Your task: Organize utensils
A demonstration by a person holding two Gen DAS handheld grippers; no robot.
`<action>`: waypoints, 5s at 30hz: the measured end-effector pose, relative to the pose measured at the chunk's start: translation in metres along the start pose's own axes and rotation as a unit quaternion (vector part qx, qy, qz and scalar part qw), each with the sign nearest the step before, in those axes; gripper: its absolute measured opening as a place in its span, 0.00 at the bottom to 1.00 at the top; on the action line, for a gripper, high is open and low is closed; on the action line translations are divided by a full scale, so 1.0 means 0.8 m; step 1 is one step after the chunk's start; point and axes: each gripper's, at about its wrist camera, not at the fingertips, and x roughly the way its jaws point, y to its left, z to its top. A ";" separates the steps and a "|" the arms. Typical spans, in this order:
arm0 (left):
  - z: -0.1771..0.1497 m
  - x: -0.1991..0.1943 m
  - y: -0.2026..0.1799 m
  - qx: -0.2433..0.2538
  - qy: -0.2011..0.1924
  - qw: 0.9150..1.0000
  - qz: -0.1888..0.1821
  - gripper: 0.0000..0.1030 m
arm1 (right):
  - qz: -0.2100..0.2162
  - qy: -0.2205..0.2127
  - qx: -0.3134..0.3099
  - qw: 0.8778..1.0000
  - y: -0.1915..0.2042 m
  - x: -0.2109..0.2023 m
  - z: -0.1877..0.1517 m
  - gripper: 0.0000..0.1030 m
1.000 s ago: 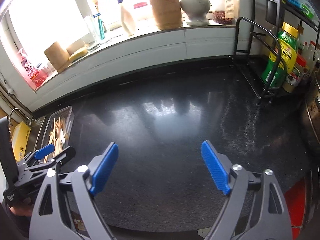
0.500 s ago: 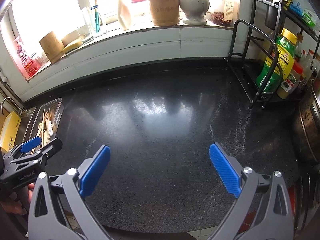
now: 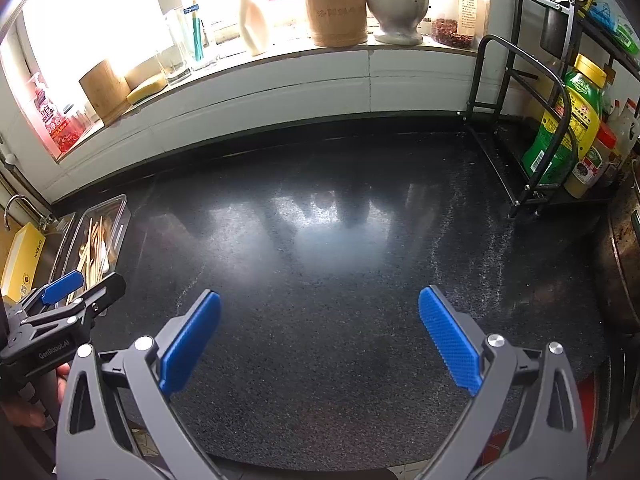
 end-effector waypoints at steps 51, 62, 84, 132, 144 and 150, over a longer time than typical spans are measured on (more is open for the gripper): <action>0.007 0.013 0.008 0.004 0.016 1.000 0.004 0.94 | 0.005 0.002 -0.008 1.000 0.014 0.010 0.010 0.93; 0.004 0.013 0.008 0.005 0.018 1.000 0.007 0.94 | 0.006 0.001 -0.009 1.000 0.015 0.007 0.009 0.93; 0.005 0.009 0.007 0.007 0.014 1.000 0.008 0.94 | 0.007 0.000 -0.014 1.000 0.022 0.002 0.009 0.93; -0.008 -0.007 0.001 0.028 0.001 0.999 0.017 0.94 | -0.004 -0.007 -0.012 1.000 0.023 -0.006 -0.003 0.93; -0.010 -0.003 0.000 0.024 0.010 0.999 0.033 0.94 | -0.003 -0.009 -0.012 1.000 0.017 -0.009 -0.004 0.93; -0.012 -0.001 0.003 0.020 0.018 0.999 0.039 0.94 | -0.002 -0.009 -0.015 1.000 0.018 -0.010 -0.005 0.93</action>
